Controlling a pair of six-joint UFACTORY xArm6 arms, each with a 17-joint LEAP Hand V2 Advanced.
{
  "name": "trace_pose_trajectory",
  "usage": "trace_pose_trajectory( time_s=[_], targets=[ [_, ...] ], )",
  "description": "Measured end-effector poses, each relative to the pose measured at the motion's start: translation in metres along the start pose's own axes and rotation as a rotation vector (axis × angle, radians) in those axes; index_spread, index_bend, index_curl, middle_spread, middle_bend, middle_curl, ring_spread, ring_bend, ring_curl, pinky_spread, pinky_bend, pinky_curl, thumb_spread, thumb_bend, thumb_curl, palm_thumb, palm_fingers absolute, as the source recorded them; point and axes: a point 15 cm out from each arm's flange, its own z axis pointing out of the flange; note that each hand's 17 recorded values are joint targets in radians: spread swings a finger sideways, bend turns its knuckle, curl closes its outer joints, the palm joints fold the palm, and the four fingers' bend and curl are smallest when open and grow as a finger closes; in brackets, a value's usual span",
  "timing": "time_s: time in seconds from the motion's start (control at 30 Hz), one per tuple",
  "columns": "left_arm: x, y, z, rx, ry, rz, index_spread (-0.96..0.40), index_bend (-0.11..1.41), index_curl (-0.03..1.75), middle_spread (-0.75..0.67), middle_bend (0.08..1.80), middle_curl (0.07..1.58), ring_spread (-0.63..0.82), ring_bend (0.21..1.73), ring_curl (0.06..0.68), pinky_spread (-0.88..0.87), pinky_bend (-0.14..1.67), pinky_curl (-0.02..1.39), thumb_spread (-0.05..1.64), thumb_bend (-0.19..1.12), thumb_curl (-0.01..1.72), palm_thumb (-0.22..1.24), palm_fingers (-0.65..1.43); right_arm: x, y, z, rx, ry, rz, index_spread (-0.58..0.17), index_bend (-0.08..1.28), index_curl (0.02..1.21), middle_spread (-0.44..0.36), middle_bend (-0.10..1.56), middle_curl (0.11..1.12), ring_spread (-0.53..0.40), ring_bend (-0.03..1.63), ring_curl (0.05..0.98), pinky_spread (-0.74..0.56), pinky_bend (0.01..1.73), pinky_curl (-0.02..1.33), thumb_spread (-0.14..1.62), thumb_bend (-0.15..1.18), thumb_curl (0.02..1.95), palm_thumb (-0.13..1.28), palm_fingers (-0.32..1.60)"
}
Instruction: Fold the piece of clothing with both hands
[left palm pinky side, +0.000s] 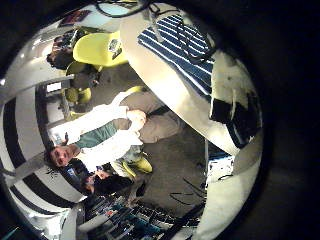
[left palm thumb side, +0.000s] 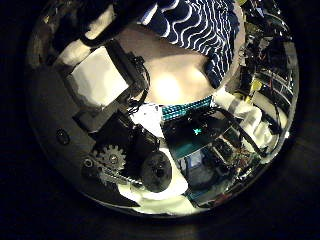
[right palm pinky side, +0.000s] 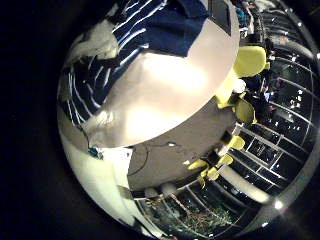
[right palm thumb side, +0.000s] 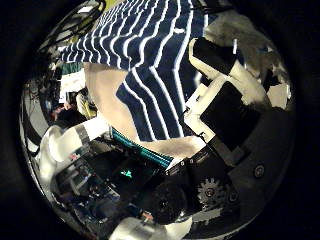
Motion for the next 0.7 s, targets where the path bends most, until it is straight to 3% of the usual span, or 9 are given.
trace_pose_trajectory(
  time_s=[0.13,0.23,0.4,0.43,0.5,0.7],
  targets=[
    [-0.001,0.001,-0.001,-0.002,-0.001,-0.001,-0.7,0.19,1.43,-0.65,0.83,1.06,-0.48,1.31,0.524,-0.66,1.07,0.73,1.05,-0.02,0.55,0.82,1.01,0.005,0.002,-0.003,0.009,-0.002,0.01,-0.401,1.05,0.99,-0.248,1.26,1.0,-0.262,1.46,0.758,-0.16,1.62,0.51,1.19,-0.02,0.63,0.93,0.82],
    [0.0,0.001,0.0,-0.003,-0.001,0.001,-0.69,0.19,1.44,-0.65,0.83,1.06,-0.48,1.31,0.524,-0.66,1.06,0.73,1.05,-0.02,0.55,0.82,1.01,0.006,0.005,-0.005,0.015,-0.003,0.011,-0.401,0.93,0.97,-0.238,1.21,0.96,-0.251,1.45,0.734,-0.2,1.57,0.51,1.21,-0.06,0.59,0.81,0.78],
    [0.0,0.001,0.0,-0.003,-0.002,0.003,-0.68,0.18,1.45,-0.65,0.82,1.07,-0.48,1.31,0.525,-0.66,1.06,0.73,1.05,-0.02,0.55,0.81,1.01,0.002,0.015,-0.006,0.007,0.001,-0.035,-0.421,0.5,0.82,-0.28,0.92,0.82,-0.272,1.37,0.678,-0.35,1.51,0.51,1.18,-0.06,0.48,0.56,0.2],
    [0.001,0.001,0.001,-0.004,-0.002,0.004,-0.68,0.18,1.45,-0.66,0.82,1.07,-0.48,1.31,0.525,-0.66,1.06,0.74,1.05,-0.02,0.55,0.81,1.01,0.0,0.016,-0.007,0.008,0.002,-0.048,-0.426,0.47,0.79,-0.287,0.87,0.8,-0.269,1.32,0.654,-0.34,1.47,0.49,1.17,-0.06,0.47,0.54,0.11],
    [0.001,0.0,0.001,-0.005,-0.002,0.005,-0.68,0.18,1.45,-0.66,0.81,1.07,-0.48,1.3,0.524,-0.67,1.05,0.74,1.05,-0.02,0.55,0.81,1.01,-0.004,0.016,-0.006,0.001,0.004,-0.066,-0.429,0.46,0.73,-0.276,0.76,0.73,-0.228,1.17,0.597,-0.23,1.27,0.43,1.14,-0.06,0.44,0.47,-0.14],
    [0.0,0.001,0.0,-0.004,-0.004,0.004,-0.67,0.18,1.46,-0.67,0.81,1.08,-0.49,1.3,0.522,-0.67,1.05,0.74,1.05,-0.02,0.55,0.8,1.01,-0.019,0.011,0.003,-0.024,0.014,-0.121,-0.415,0.35,0.58,-0.179,0.54,0.57,-0.095,0.86,0.441,0.06,0.95,0.29,1.08,-0.04,0.38,0.39,-0.1]
  ],
)
